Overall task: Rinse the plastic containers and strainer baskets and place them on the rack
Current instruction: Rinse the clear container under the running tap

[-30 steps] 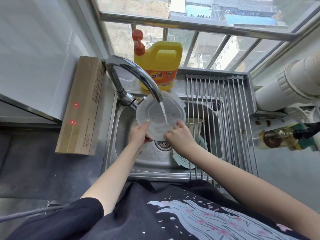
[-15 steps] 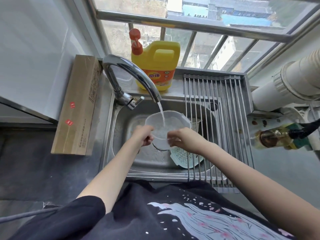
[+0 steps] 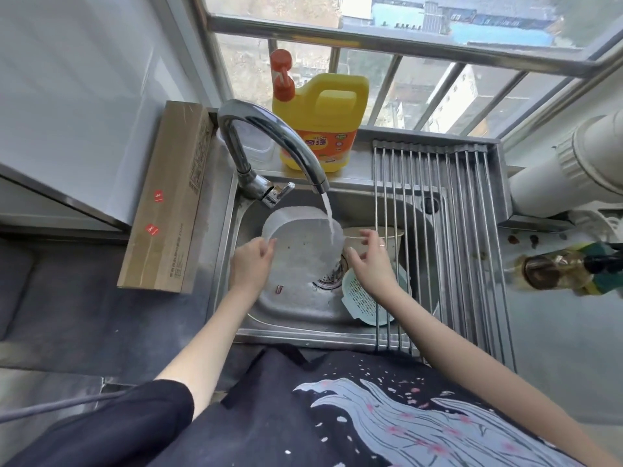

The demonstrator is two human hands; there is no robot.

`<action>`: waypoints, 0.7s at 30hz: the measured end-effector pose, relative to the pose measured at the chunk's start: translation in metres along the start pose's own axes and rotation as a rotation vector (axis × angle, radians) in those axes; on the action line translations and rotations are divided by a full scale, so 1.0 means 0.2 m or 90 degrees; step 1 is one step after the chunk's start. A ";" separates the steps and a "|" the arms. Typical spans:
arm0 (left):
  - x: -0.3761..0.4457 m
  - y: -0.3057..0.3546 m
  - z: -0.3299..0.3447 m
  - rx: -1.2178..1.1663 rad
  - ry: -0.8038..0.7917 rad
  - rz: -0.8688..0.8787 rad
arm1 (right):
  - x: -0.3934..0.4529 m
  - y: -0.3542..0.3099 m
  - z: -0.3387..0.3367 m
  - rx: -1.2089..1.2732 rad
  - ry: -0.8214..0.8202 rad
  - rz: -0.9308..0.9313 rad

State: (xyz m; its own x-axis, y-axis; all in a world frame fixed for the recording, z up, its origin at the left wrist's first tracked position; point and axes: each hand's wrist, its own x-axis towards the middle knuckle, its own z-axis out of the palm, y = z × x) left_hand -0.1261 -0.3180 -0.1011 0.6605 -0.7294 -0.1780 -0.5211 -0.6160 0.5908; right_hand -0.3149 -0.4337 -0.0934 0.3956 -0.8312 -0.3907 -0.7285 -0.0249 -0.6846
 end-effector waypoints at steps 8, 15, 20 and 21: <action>0.00 -0.08 0.21 -0.420 -0.192 -0.225 | 0.03 -0.14 -0.17 -0.288 0.063 -0.187; -0.03 0.07 0.31 -0.504 -0.396 -0.467 | 0.20 -0.44 -0.29 -0.178 -0.105 0.023; 0.01 0.00 0.18 -0.419 -0.754 -0.662 | 0.31 -0.42 -0.25 -0.235 -0.426 0.360; 0.02 -0.01 0.14 -0.408 -0.852 -0.668 | 0.33 -0.39 -0.24 -0.235 -0.469 0.394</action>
State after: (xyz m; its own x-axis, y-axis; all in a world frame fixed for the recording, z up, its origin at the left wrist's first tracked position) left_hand -0.1382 -0.3284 -0.1257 -0.4586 -0.0773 -0.8853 0.2584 -0.9648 -0.0496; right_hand -0.2597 -0.5127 -0.0362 0.0472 -0.2130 -0.9759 -0.9984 0.0197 -0.0525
